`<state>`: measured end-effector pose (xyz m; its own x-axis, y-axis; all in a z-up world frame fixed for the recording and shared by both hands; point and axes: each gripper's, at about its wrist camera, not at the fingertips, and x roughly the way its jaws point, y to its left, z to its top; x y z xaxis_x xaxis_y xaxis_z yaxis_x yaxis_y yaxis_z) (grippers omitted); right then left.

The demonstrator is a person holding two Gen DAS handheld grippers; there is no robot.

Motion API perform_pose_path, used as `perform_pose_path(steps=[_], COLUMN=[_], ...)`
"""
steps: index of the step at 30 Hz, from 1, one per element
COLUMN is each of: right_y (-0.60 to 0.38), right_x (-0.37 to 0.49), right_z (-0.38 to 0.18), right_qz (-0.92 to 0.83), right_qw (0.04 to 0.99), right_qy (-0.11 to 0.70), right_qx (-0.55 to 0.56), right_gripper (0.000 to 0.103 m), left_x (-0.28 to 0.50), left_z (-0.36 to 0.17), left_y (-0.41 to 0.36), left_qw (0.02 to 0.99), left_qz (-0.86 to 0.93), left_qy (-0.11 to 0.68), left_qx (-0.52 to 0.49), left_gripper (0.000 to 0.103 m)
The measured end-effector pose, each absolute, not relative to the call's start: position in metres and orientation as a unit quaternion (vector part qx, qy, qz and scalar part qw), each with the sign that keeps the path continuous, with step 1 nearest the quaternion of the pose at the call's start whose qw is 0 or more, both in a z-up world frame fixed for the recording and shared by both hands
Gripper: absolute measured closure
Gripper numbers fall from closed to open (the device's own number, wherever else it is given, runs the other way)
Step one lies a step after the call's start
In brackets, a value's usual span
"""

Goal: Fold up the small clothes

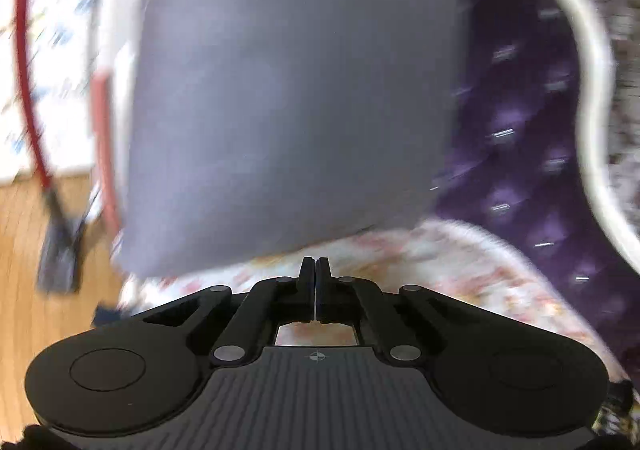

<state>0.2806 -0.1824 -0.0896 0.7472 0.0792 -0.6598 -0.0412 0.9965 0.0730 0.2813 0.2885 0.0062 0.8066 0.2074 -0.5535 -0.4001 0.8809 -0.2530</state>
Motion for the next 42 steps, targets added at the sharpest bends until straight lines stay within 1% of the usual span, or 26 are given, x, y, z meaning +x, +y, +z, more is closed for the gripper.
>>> perform_pose_path(steps=[2,5,6,7,8,9,10,13,20,27,30,32,33,34,35,37,42], right_y=[-0.183,-0.182,-0.183,-0.183,-0.183,-0.183,-0.183,-0.183,-0.183,-0.183,-0.183,-0.183,-0.183,-0.183,-0.183,-0.184,-0.183], right_x=[0.280,0.282,0.281,0.281,0.281,0.281,0.281,0.281,0.281,0.281,0.281,0.281,0.281,0.281,0.281,0.281,0.282], right_z=[-0.090,-0.089,-0.089,-0.089,-0.089,-0.089,-0.089,-0.089,-0.089,-0.089,-0.089,-0.089,-0.088,-0.088,-0.088,-0.088,-0.087], right_qz=[0.032,0.033,0.033,0.033,0.033,0.033,0.033,0.033,0.032,0.033,0.032,0.032,0.032,0.032,0.032,0.032,0.033], right_qw=[0.934,0.934,0.934,0.934,0.934,0.934,0.934,0.934,0.934,0.934,0.934,0.934,0.934,0.934,0.934,0.934,0.934], right_qy=[0.354,0.354,0.354,0.354,0.354,0.354,0.354,0.354,0.354,0.354,0.354,0.354,0.354,0.354,0.354,0.354,0.354], right_qx=[0.028,0.029,0.029,0.030,0.030,0.030,0.029,0.029,0.030,0.030,0.031,0.031,0.031,0.031,0.031,0.031,0.034], right_gripper=[0.000,0.000,0.000,0.000,0.000,0.000,0.000,0.000,0.000,0.000,0.000,0.000,0.000,0.000,0.000,0.000,0.000], left_x=[0.279,0.279,0.280,0.278,0.277,0.276,0.273,0.268,0.266,0.270,0.275,0.278,0.279,0.280,0.281,0.278,0.270], left_z=[0.027,0.037,0.036,0.034,0.031,0.027,0.022,0.007,-0.034,-0.058,-0.063,-0.066,-0.066,-0.065,-0.065,-0.064,-0.048], left_y=[0.267,0.257,0.258,0.262,0.267,0.274,0.283,0.307,0.355,0.365,0.364,0.362,0.360,0.359,0.359,0.361,0.347], left_qw=[0.946,0.945,0.944,0.943,0.941,0.939,0.936,0.924,0.896,0.884,0.880,0.876,0.873,0.870,0.869,0.873,0.894], left_qz=[0.139,0.098,0.092,0.090,0.089,0.091,0.100,0.130,0.160,0.165,0.169,0.191,0.209,0.229,0.239,0.236,0.235], left_qy=[0.243,0.254,0.261,0.266,0.271,0.277,0.284,0.307,0.339,0.350,0.357,0.364,0.368,0.371,0.371,0.360,0.318], left_qx=[-0.166,-0.179,-0.180,-0.179,-0.180,-0.181,-0.183,-0.190,-0.239,-0.264,-0.265,-0.255,-0.243,-0.229,-0.223,-0.229,-0.212], left_gripper=[0.103,0.096,0.084,0.060,0.047,0.026,0.022,0.022,0.022,0.022,0.024,0.049,0.069,0.084,0.085,0.103,0.103])
